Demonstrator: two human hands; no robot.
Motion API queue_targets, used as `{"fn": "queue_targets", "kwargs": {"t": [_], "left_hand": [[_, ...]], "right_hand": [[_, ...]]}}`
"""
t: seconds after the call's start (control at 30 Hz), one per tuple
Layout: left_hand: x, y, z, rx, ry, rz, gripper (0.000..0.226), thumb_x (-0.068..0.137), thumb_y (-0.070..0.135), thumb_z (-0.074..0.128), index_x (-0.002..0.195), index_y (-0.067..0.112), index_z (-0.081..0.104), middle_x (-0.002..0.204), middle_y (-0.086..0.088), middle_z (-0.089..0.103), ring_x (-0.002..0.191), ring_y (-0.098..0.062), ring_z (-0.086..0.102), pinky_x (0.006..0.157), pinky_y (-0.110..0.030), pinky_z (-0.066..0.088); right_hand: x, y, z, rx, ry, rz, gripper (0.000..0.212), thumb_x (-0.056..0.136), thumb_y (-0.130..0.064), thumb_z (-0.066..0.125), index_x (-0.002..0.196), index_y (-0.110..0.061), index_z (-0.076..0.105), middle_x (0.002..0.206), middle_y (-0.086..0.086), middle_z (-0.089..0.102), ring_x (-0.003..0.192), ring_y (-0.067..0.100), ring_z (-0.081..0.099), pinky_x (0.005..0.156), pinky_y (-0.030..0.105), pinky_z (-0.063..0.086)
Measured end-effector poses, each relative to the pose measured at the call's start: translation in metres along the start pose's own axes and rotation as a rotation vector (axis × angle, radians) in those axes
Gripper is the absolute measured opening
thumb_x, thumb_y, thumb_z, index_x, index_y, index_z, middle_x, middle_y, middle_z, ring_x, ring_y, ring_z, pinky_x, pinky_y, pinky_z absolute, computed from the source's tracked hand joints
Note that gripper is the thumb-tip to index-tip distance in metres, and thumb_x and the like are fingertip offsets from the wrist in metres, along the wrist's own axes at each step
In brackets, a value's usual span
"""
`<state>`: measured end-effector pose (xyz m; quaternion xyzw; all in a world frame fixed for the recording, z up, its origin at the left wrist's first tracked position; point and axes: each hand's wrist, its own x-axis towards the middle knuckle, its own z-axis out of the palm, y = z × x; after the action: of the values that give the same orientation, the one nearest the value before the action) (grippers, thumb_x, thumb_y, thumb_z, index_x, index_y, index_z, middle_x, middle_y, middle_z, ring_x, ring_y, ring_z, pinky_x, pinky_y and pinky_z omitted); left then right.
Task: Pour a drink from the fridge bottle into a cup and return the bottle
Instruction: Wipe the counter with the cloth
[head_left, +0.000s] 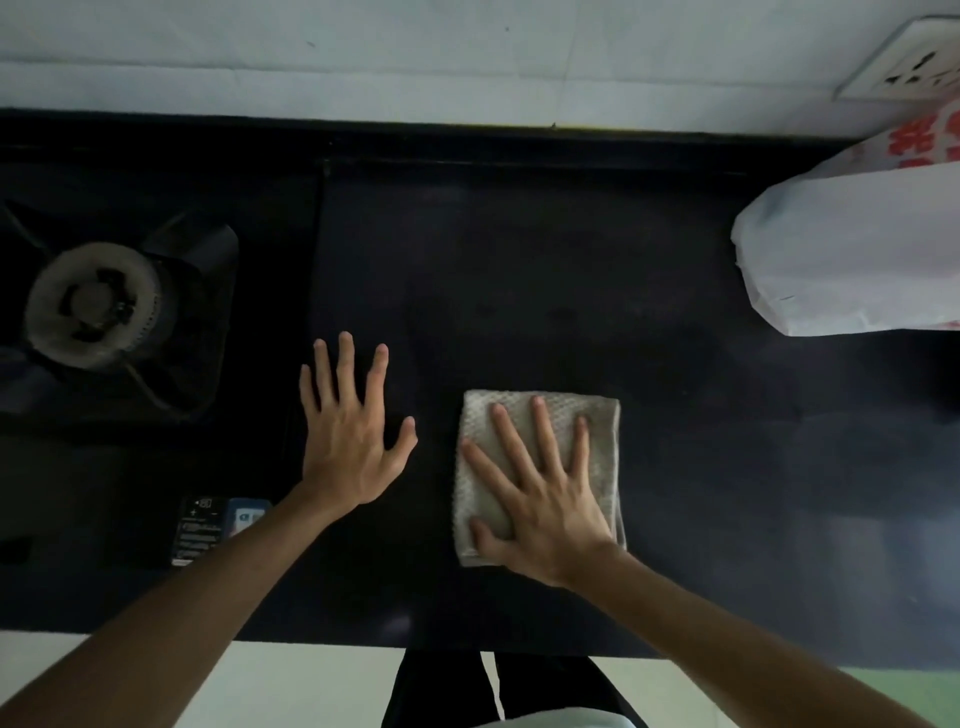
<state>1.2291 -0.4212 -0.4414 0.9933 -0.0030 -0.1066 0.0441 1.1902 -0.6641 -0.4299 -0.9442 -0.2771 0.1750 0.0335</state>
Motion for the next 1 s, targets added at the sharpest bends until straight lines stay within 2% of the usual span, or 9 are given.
{"fn": "queue_targets", "kwargs": {"t": [0.23, 0.4, 0.6, 0.87, 1.0], "left_hand": [[0.001, -0.001, -0.002, -0.013, -0.006, -0.017, 0.086, 0.087, 0.063, 0.036, 0.156, 0.015, 0.021, 0.164, -0.022, 0.007, 0.15, -0.045, 0.003, 0.119, -0.063, 0.012], [0.001, 0.001, -0.002, -0.003, -0.007, -0.038, 0.083, 0.084, 0.058, 0.042, 0.152, 0.012, 0.028, 0.163, -0.023, 0.01, 0.151, -0.044, 0.004, 0.118, -0.063, 0.015], [0.002, 0.0, 0.0, 0.009, 0.001, -0.04, 0.087, 0.083, 0.058, 0.045, 0.156, 0.015, 0.025, 0.164, -0.021, 0.009, 0.151, -0.043, 0.004, 0.119, -0.062, 0.015], [0.0, -0.002, 0.002, -0.057, 0.011, -0.031, 0.086, 0.081, 0.057, 0.046, 0.155, 0.021, 0.025, 0.165, -0.016, 0.008, 0.152, -0.039, 0.001, 0.121, -0.058, 0.01], [0.003, -0.003, 0.0, -0.067, 0.005, -0.048, 0.083, 0.081, 0.056, 0.042, 0.155, 0.022, 0.025, 0.165, -0.015, 0.009, 0.152, -0.039, 0.002, 0.121, -0.057, 0.01]], "right_hand": [[0.131, 0.022, -0.038, -0.036, 0.056, -0.083, 0.083, 0.086, -0.077, 0.019, 0.156, -0.038, -0.002, 0.165, 0.005, -0.015, 0.147, 0.041, -0.021, 0.108, 0.075, -0.004], [0.224, 0.011, -0.059, -0.036, 0.097, -0.056, 0.079, 0.086, -0.075, 0.015, 0.155, -0.039, -0.002, 0.165, 0.005, -0.013, 0.147, 0.041, -0.018, 0.108, 0.075, -0.007], [0.289, -0.013, -0.077, -0.015, 0.118, -0.014, 0.081, 0.085, -0.075, 0.013, 0.156, -0.038, -0.001, 0.165, 0.006, -0.012, 0.147, 0.043, -0.02, 0.106, 0.076, -0.007], [0.31, -0.019, -0.088, 0.004, 0.072, -0.015, 0.084, 0.085, -0.075, 0.019, 0.156, -0.034, 0.0, 0.165, 0.006, -0.01, 0.147, 0.043, -0.019, 0.106, 0.076, -0.008], [0.289, -0.011, -0.098, 0.019, 0.013, -0.031, 0.078, 0.093, -0.066, 0.025, 0.157, -0.03, 0.001, 0.165, 0.006, -0.008, 0.149, 0.038, -0.015, 0.113, 0.069, -0.006]]}}
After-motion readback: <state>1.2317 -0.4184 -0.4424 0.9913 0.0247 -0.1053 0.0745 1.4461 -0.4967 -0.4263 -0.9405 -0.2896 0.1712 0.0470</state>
